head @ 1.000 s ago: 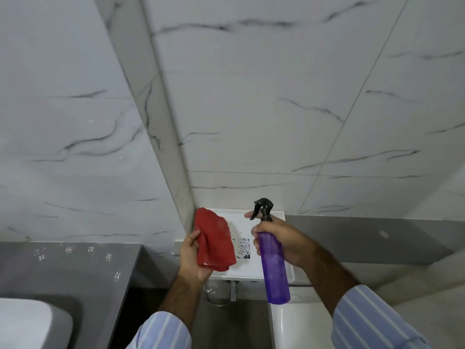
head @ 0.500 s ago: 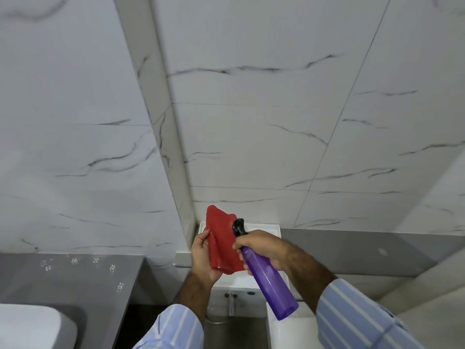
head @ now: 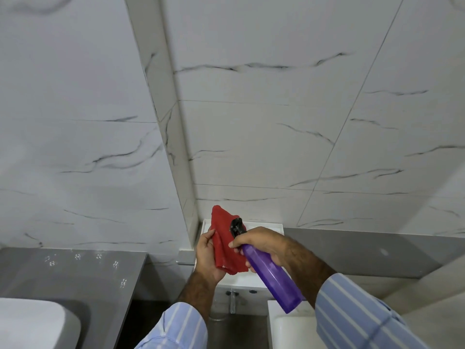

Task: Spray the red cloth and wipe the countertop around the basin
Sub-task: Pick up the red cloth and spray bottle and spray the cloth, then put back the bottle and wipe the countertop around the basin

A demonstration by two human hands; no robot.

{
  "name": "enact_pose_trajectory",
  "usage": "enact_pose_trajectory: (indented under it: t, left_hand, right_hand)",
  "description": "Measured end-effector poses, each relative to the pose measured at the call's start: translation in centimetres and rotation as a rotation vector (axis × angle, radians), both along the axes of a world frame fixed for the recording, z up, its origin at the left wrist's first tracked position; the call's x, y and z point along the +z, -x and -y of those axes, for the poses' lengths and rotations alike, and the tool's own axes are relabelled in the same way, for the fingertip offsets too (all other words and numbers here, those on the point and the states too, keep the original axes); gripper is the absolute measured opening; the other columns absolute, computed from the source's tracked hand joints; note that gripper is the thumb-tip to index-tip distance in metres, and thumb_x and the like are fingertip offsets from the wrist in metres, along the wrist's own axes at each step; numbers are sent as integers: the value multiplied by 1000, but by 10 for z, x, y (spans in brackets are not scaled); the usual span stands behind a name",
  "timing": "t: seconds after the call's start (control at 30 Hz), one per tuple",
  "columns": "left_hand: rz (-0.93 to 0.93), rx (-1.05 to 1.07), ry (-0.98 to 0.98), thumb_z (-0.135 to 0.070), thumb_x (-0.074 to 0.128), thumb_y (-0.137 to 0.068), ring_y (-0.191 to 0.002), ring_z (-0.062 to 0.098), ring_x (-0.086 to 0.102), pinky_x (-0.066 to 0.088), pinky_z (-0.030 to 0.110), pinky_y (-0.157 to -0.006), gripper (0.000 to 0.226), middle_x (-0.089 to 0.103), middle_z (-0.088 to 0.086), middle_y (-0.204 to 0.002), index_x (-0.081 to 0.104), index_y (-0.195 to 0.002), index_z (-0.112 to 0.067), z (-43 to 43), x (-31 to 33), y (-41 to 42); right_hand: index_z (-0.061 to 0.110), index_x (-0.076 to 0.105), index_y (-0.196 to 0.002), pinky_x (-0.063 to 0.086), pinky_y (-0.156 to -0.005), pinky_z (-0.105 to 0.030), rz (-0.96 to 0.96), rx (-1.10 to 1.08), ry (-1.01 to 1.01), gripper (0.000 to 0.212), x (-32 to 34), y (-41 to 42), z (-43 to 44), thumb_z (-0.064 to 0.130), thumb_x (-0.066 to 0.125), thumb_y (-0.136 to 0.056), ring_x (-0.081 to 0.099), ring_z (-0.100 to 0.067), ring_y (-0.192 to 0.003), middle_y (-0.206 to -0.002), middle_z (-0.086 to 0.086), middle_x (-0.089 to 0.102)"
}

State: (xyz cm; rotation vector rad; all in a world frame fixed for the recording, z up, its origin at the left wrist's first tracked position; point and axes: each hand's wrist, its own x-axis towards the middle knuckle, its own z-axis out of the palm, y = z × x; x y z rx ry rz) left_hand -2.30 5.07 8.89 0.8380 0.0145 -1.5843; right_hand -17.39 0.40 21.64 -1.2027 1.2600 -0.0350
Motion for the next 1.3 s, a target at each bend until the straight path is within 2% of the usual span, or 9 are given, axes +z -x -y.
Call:
enact_pose_trajectory:
  t: [0.2, 0.33, 0.57, 0.7, 0.83, 1.0, 1.1, 1.23, 1.3]
  left_hand:
    - [-17, 32, -3, -43, 47, -97, -99, 37, 75, 54, 51, -100, 52, 77, 19, -116, 74, -127, -10, 2, 2, -8]
    - [-42, 53, 6, -41, 46, -98, -96, 36, 77, 63, 48, -87, 49, 78, 19, -113, 78, -120, -11, -1, 6, -14]
    - [13, 57, -53, -44, 52, -95, -98, 41, 75, 58, 52, -93, 46, 77, 20, -118, 76, -121, -14, -28, -3, -36]
    - [22, 37, -128, -45, 59, -91, -97, 46, 75, 58, 57, -94, 48, 74, 24, -123, 74, -124, -14, -64, -25, -53]
    - [-18, 93, -173, -35, 60, -89, -100, 47, 70, 54, 57, -96, 50, 70, 27, -125, 66, -132, -11, -92, -46, -70]
    - [4, 141, -213, -34, 60, -91, -130, 52, 58, 39, 64, -117, 53, 64, 27, -138, 62, -140, -13, -113, -65, -87]
    - [9, 160, -211, -33, 62, -88, -117, 46, 68, 51, 59, -106, 52, 67, 24, -134, 66, -137, -15, -116, -67, -92]
    - [-6, 142, -199, -37, 64, -91, -112, 45, 69, 48, 60, -109, 49, 70, 24, -131, 69, -134, -14, -119, -67, -95]
    - [-8, 112, -201, -44, 68, -93, -121, 44, 64, 42, 60, -116, 54, 66, 24, -138, 65, -138, -14, -121, -60, -97]
  right_hand:
    - [10, 74, -81, 58, -52, -30, 42, -77, 73, 16, -4, -7, 2, 21, 84, -78, 66, -24, -47, -69, -9, 72]
    - [10, 74, -70, 56, -52, -29, 41, -105, 128, 15, -12, -15, 2, 20, 85, -72, 65, -24, -46, -64, -9, 70]
    - [28, 65, -124, 55, -85, -30, 209, -267, 462, 34, -64, -21, 18, 39, 76, -94, 70, -19, -102, -111, 2, 72]
    - [34, 60, -126, 49, -70, -20, 240, -334, 531, 30, -112, -28, 29, 32, 72, -98, 65, -11, -83, -92, 0, 67]
    - [21, 62, -129, 48, -75, -6, 321, -358, 605, 33, -156, -40, 43, 12, 72, -98, 62, 1, -71, -92, -9, 67]
    - [36, 62, -129, 49, -80, -25, 256, -339, 626, 38, -189, -48, 56, 23, 75, -97, 65, -10, -87, -101, 0, 71]
    - [46, 54, -134, 53, -91, -32, 253, -307, 636, 49, -198, -52, 63, 25, 76, -95, 67, -20, -100, -112, 2, 70]
    - [31, 30, -160, 41, -109, -37, 144, -404, 581, 107, -189, -40, 58, 28, 95, -75, 51, -16, -125, -138, 4, 52]
    - [25, 47, -146, 49, -105, -43, 66, -616, 663, 96, -181, -25, 27, 52, 94, -68, 58, -22, -119, -128, -1, 59]
